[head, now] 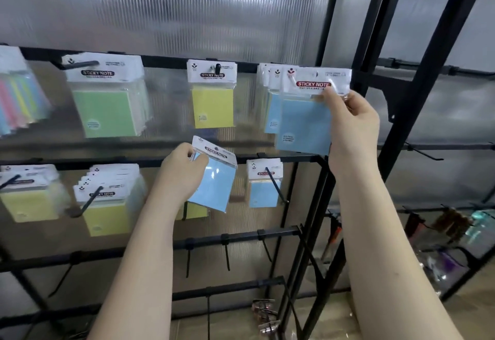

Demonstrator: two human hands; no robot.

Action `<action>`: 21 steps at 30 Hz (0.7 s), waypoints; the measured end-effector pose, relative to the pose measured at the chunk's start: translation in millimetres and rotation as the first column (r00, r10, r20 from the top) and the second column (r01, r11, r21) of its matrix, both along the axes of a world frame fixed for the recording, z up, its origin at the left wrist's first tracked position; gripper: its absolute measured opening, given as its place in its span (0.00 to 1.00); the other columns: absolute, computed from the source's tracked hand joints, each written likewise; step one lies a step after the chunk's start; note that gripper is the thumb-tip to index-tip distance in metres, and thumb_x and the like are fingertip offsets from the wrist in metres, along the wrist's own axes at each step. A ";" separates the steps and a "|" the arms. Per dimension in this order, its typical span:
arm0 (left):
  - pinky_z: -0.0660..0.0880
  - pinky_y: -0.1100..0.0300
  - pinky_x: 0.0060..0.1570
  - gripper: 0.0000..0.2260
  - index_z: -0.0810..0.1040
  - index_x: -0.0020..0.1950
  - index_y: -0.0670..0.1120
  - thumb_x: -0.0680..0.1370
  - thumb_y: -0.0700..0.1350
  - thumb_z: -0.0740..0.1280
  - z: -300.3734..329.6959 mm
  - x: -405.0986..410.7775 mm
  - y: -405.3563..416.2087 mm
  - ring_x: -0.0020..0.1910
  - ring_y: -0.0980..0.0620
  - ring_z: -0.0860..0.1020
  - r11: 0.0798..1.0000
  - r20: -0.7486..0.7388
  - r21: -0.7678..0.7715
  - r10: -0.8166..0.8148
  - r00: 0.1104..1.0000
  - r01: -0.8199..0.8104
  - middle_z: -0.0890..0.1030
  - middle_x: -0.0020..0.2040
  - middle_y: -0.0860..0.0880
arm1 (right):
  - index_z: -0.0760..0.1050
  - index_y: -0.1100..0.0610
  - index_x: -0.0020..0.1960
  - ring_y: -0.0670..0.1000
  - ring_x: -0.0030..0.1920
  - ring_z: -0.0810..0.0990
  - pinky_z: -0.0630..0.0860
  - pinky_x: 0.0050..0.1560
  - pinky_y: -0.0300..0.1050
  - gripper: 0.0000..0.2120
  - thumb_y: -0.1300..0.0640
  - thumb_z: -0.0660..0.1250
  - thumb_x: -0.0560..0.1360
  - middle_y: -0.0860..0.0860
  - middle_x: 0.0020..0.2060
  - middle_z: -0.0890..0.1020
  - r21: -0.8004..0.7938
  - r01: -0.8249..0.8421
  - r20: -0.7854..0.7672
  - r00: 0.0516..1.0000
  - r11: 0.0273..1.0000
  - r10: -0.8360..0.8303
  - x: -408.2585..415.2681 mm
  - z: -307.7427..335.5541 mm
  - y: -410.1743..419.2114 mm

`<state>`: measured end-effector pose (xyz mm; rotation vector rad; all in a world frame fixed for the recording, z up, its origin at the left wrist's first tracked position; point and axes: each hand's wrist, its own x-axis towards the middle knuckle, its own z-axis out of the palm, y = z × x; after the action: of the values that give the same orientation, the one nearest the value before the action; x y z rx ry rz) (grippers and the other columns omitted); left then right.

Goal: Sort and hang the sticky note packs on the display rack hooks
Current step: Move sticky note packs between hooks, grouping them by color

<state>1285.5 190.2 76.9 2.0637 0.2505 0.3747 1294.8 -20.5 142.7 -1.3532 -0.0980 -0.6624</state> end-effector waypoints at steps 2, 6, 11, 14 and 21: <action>0.66 0.59 0.32 0.07 0.73 0.50 0.43 0.79 0.45 0.58 3.7 6.0 1.4 0.37 0.51 0.73 1.000 0.019 0.012 -0.001 1.000 0.001 0.76 0.43 0.50 | 0.77 0.52 0.35 0.49 0.38 0.75 0.70 0.42 0.46 0.10 0.54 0.68 0.76 0.48 0.35 0.79 0.029 0.044 -0.002 0.999 0.999 -0.044 5.3 1.7 3.5; 0.66 0.60 0.30 0.06 0.71 0.47 0.45 0.79 0.45 0.58 7.7 15.0 -0.9 0.38 0.51 0.74 0.999 0.035 0.003 -0.038 0.999 0.037 0.76 0.42 0.51 | 0.75 0.60 0.38 0.48 0.36 0.71 0.68 0.38 0.43 0.10 0.54 0.68 0.75 0.50 0.33 0.75 0.066 0.121 -0.017 0.993 0.990 -0.120 12.4 -0.2 4.0; 0.65 0.61 0.29 0.07 0.69 0.40 0.49 0.78 0.44 0.58 9.0 21.7 -0.9 0.36 0.52 0.74 0.997 0.056 -0.010 -0.075 0.996 0.076 0.76 0.41 0.52 | 0.76 0.58 0.38 0.42 0.30 0.73 0.69 0.31 0.33 0.10 0.54 0.68 0.75 0.47 0.31 0.75 0.088 0.109 -0.041 0.994 0.990 -0.105 18.4 -2.4 2.9; 0.62 0.61 0.27 0.11 0.65 0.36 0.50 0.78 0.44 0.58 10.7 23.6 0.0 0.33 0.53 0.72 0.997 0.079 -0.017 -0.069 0.994 0.071 0.75 0.38 0.52 | 0.76 0.56 0.36 0.40 0.26 0.72 0.67 0.28 0.31 0.10 0.55 0.68 0.75 0.45 0.28 0.75 0.083 0.109 -0.057 0.993 0.990 -0.105 25.7 -2.6 5.1; 0.62 0.64 0.24 0.09 0.67 0.39 0.49 0.79 0.46 0.59 13.3 27.9 -0.1 0.33 0.56 0.72 0.996 0.108 0.001 -0.089 0.990 0.089 0.75 0.39 0.54 | 0.73 0.56 0.35 0.46 0.31 0.66 0.63 0.26 0.32 0.12 0.53 0.69 0.75 0.49 0.31 0.71 0.033 0.120 -0.115 0.987 0.992 -0.116 68.9 -3.0 13.1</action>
<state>1313.4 190.1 90.3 2.0355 0.0939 0.4287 1363.7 -7.4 139.7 -1.3627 0.0866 -0.6817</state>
